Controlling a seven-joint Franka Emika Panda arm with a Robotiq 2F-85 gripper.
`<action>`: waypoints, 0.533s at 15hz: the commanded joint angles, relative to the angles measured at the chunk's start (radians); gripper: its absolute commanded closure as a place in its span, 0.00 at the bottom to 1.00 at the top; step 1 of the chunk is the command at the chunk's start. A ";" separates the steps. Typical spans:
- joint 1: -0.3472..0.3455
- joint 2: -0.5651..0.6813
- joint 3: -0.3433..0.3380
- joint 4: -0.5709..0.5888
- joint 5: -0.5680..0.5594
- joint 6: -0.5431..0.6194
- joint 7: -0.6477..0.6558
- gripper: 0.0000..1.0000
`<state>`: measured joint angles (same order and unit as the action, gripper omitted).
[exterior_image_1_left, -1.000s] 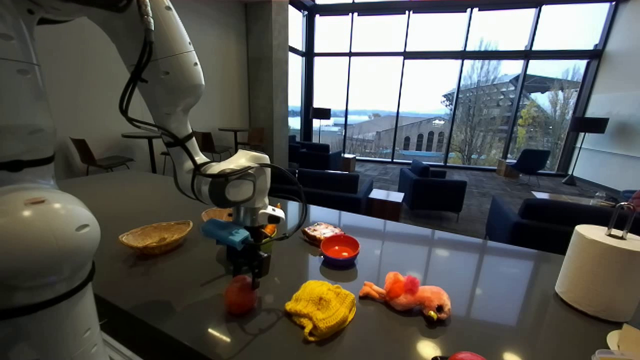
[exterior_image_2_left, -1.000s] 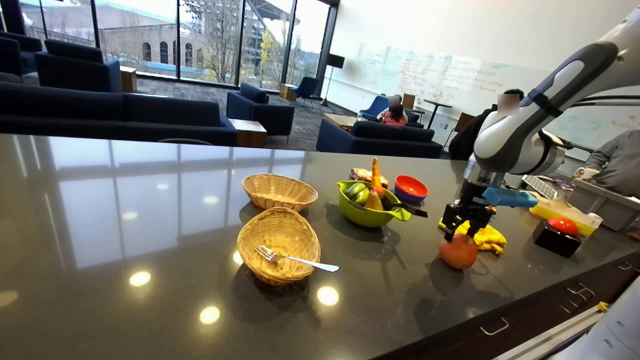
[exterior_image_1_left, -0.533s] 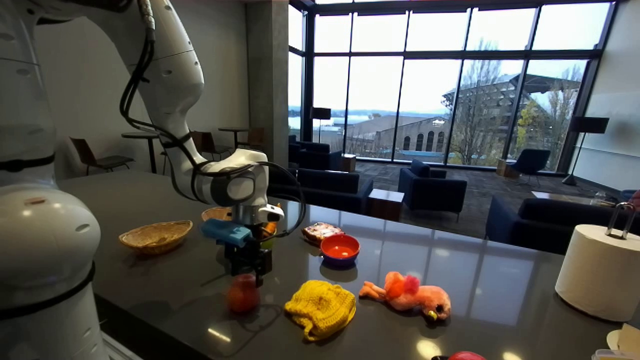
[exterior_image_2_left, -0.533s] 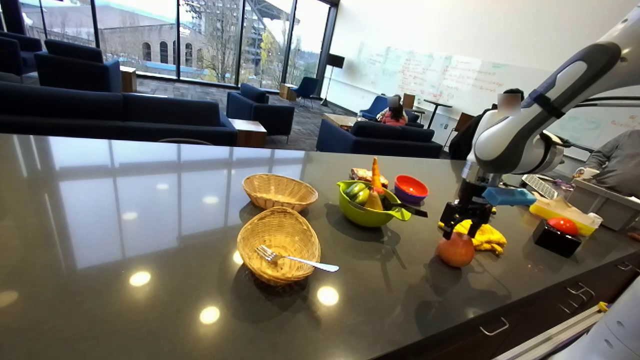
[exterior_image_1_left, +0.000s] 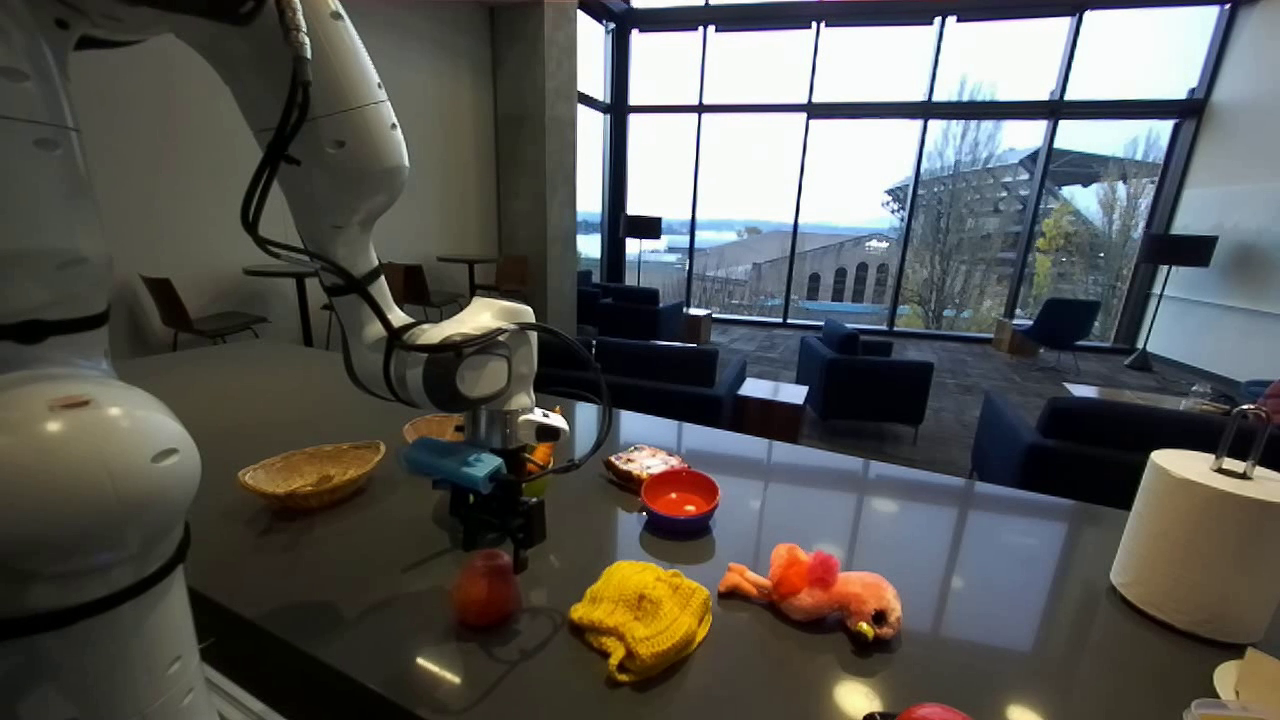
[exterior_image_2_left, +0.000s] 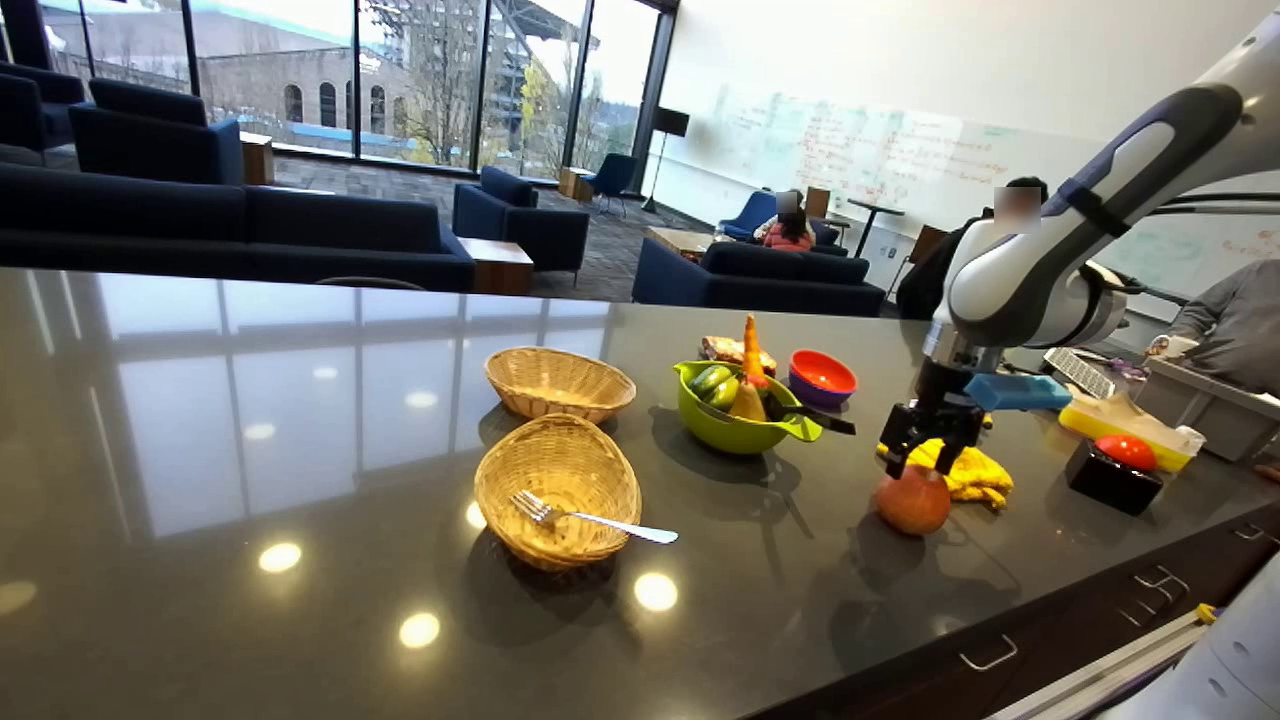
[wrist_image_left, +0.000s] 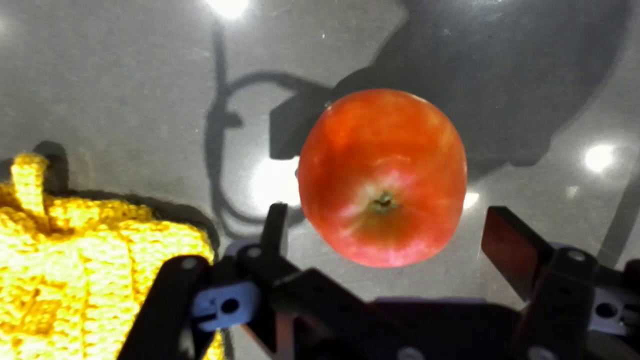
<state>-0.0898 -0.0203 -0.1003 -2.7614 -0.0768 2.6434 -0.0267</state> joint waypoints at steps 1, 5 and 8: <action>-0.007 -0.014 -0.001 -0.007 -0.011 -0.014 0.011 0.00; -0.008 -0.005 -0.003 -0.004 -0.006 -0.026 0.010 0.00; -0.009 -0.002 -0.004 0.001 0.018 -0.050 -0.004 0.00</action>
<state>-0.0921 -0.0177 -0.1013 -2.7620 -0.0730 2.6209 -0.0267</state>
